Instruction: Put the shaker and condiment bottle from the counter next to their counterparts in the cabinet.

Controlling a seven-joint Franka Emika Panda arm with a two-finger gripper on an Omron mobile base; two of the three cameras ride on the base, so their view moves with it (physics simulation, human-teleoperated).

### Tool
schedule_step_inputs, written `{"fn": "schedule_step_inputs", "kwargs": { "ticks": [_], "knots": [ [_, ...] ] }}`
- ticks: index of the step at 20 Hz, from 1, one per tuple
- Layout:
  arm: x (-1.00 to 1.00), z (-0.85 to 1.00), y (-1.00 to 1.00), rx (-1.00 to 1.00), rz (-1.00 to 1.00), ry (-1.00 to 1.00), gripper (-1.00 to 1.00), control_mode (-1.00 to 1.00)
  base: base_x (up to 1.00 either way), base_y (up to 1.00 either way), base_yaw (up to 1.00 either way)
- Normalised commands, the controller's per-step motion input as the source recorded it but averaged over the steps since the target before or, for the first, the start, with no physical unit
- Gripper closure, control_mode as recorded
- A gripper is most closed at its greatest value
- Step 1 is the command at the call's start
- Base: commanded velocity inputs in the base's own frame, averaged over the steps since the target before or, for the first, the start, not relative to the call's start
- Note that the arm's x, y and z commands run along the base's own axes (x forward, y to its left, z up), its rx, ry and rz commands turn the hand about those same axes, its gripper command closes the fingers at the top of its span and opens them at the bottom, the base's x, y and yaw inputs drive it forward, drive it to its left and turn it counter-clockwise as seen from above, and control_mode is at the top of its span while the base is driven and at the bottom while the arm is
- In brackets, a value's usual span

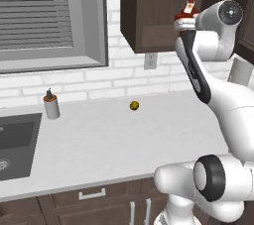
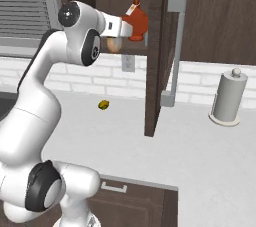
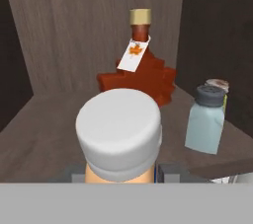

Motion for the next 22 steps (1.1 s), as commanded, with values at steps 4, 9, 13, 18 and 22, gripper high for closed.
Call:
{"fn": "schedule_step_inputs", "kwargs": {
  "ticks": [4, 9, 13, 18, 22],
  "knots": [
    [0.11, -0.02, 0.00, 0.00, 0.07, 0.00, 1.00, -1.00, 0.00, 0.00, 0.00],
    [0.20, -0.09, 0.08, 0.00, 0.03, 0.01, 1.00, -1.00, 0.00, 0.00, 0.00],
    [0.43, -0.03, 0.11, 0.00, 0.00, 0.00, 1.00, -1.00, 0.00, 0.00, 0.00],
    [0.49, 0.00, 0.04, 0.00, 0.00, 0.02, 1.00, -1.00, 0.00, 0.00, 0.00],
    [0.22, 0.00, 0.00, 0.00, 0.00, 0.04, 1.00, -1.00, 0.00, 0.00, 0.00]
  ]
}}
